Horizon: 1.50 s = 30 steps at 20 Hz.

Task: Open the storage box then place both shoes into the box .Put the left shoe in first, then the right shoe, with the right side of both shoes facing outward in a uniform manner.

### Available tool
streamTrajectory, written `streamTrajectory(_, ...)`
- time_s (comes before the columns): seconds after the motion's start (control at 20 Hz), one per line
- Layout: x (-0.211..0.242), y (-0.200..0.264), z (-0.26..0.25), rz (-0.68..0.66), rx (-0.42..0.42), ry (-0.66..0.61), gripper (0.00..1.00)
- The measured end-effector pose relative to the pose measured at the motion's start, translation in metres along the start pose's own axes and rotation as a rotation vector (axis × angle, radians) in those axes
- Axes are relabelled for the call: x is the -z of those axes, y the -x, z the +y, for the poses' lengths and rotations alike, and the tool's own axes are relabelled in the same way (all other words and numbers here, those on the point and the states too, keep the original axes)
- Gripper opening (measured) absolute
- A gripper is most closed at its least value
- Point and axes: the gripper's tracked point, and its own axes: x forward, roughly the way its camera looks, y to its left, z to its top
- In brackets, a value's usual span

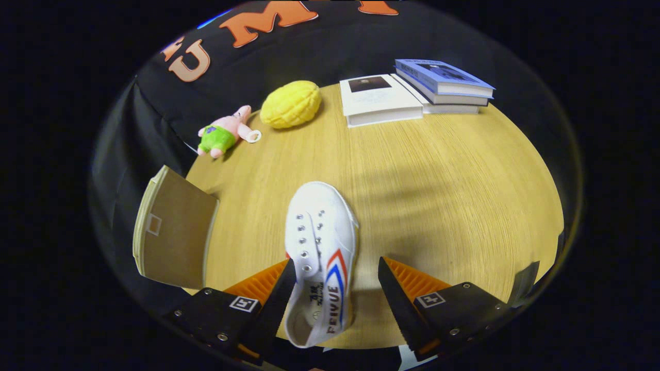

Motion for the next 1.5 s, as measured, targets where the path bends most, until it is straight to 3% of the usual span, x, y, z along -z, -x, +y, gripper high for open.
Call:
streamTrajectory(0.25, 0.012, -0.013, -0.001, 0.001, -0.026, -0.021, 0.91)
streamTrajectory(0.35, 0.022, -0.019, 0.011, 0.049, -0.072, 0.013, 0.81)
streamTrajectory(0.5, 0.022, -0.015, 0.017, 0.070, -0.069, 0.056, 0.51)
streamTrajectory(0.6, 0.018, -0.013, 0.013, 0.058, -0.070, -0.014, 0.45)
streamTrajectory(0.7, 0.016, -0.012, 0.014, 0.055, -0.080, -0.118, 0.26)
streamTrajectory(0.9, 0.007, -0.003, 0.025, 0.048, -0.092, -0.139, 0.11)
streamTrajectory(1.1, -0.024, 0.013, 0.064, -0.004, -0.175, -0.206, 0.08)
streamTrajectory(1.5, -0.092, 0.067, 0.176, -0.092, -0.328, -0.089, 0.07)
